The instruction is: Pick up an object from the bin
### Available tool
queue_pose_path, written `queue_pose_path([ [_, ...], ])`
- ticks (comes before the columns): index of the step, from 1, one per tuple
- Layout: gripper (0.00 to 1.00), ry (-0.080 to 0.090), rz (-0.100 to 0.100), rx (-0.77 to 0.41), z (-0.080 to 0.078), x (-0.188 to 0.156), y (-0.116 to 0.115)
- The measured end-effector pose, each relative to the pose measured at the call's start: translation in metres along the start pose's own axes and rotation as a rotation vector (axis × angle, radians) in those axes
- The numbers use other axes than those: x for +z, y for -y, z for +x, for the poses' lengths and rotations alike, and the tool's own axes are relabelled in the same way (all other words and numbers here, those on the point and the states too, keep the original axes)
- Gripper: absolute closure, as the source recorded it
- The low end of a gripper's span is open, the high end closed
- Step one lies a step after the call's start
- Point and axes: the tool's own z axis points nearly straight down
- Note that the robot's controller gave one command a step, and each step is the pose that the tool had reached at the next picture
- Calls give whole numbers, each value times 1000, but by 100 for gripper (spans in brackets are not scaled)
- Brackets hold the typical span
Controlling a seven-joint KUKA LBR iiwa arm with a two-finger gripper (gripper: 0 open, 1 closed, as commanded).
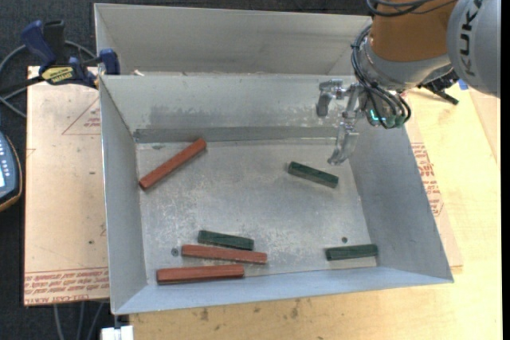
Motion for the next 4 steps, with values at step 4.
queue_pose_path([
  [4,0,13,3,-572,69,64,3],
])
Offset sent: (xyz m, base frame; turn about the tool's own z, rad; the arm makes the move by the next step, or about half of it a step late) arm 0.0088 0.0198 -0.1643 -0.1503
